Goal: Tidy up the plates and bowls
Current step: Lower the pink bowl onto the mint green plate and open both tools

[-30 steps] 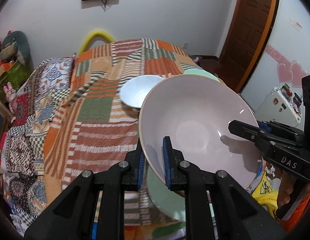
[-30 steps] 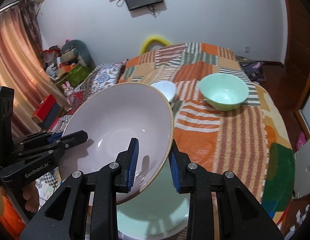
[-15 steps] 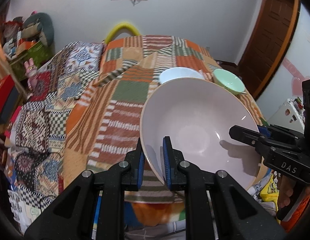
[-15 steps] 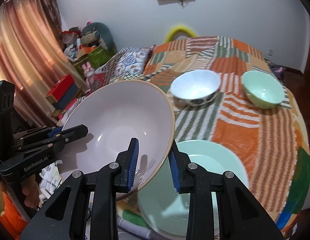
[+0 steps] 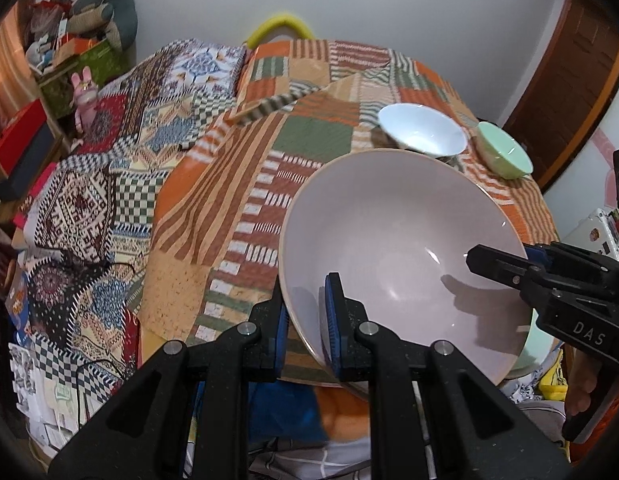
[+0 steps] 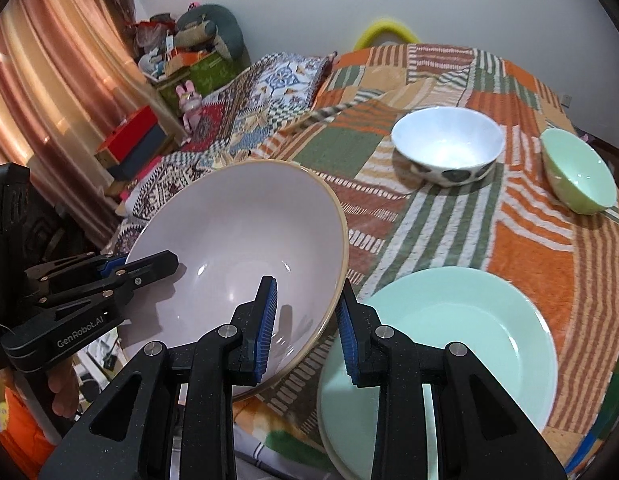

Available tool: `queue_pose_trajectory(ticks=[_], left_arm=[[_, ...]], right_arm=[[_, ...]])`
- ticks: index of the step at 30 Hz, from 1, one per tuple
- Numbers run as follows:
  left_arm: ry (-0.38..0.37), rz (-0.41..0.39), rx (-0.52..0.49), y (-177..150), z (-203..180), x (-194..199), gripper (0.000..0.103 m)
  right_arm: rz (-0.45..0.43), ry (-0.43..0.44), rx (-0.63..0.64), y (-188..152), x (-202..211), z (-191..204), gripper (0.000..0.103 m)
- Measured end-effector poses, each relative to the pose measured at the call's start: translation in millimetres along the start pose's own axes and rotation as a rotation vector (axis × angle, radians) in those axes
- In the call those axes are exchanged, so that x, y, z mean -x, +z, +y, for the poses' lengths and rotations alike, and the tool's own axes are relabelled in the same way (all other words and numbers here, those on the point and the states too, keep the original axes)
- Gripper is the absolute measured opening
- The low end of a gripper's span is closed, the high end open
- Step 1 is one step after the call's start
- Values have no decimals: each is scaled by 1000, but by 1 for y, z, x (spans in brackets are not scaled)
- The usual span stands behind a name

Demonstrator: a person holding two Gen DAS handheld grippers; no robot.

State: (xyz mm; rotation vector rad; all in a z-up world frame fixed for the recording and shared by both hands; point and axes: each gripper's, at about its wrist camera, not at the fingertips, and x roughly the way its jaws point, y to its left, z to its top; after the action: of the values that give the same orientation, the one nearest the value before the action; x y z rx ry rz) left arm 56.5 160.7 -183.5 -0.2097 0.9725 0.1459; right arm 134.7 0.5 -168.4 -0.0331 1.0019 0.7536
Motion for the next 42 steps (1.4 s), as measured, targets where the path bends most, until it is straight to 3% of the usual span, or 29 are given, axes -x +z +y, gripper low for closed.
queue_pose_trajectory(ticks=[19, 42], left_arm=[[-35, 123, 91, -13, 39, -69, 16], [-1, 113, 78, -18, 35, -73, 17]], right_arm=[[153, -31, 2, 2, -65, 1, 27], [171, -45, 21, 0, -69, 0, 30]])
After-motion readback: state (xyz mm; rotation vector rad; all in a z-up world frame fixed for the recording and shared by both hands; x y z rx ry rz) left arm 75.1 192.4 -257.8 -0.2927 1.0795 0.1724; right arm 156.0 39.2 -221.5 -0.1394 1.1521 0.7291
